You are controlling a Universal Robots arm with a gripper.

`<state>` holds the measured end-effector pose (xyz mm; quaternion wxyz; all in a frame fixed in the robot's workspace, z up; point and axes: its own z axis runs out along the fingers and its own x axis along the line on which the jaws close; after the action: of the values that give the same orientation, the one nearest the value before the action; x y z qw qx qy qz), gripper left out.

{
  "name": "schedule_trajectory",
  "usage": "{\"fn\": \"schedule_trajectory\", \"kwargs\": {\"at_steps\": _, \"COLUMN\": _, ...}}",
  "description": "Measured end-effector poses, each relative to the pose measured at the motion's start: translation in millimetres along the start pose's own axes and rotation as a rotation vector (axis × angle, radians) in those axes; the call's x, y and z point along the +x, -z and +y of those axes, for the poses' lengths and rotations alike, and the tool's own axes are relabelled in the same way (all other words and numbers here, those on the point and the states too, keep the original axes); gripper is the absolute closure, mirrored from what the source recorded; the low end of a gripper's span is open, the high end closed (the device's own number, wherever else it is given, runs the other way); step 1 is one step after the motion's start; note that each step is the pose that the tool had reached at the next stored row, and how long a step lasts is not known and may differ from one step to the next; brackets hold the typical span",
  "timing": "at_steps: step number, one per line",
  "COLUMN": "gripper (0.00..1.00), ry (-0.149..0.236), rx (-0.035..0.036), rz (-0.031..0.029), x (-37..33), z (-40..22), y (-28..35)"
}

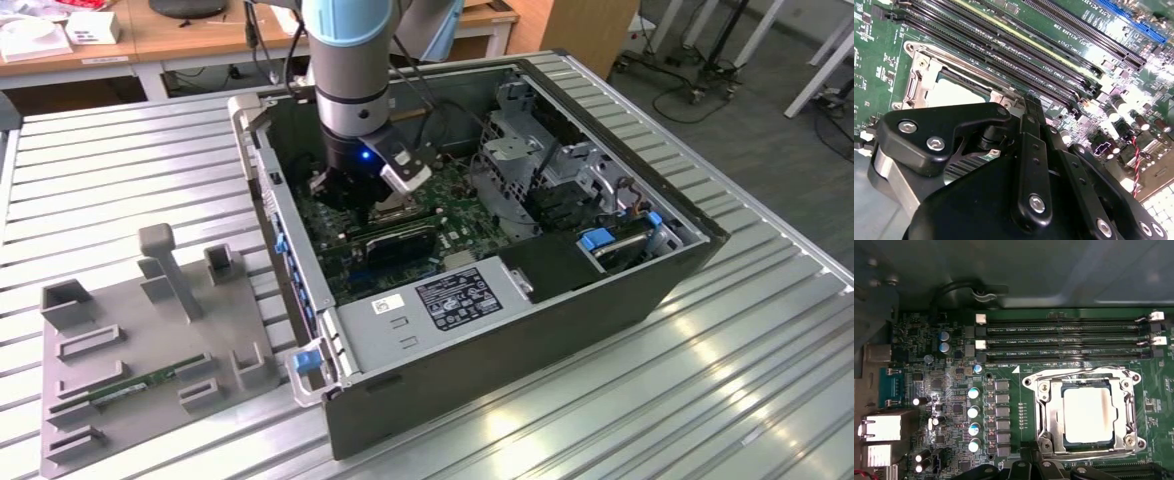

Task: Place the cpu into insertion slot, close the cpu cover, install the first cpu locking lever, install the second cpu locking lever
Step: 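Install the second cpu locking lever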

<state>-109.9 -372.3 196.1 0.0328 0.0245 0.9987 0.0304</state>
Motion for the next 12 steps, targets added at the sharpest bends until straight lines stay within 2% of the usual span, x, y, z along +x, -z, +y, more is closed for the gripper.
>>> {"fn": "schedule_trajectory", "kwargs": {"at_steps": 12, "gripper": 0.89, "ry": 0.014, "rx": -0.001, "rz": 0.0009, "x": -0.1, "z": -2.4, "y": 0.1}}
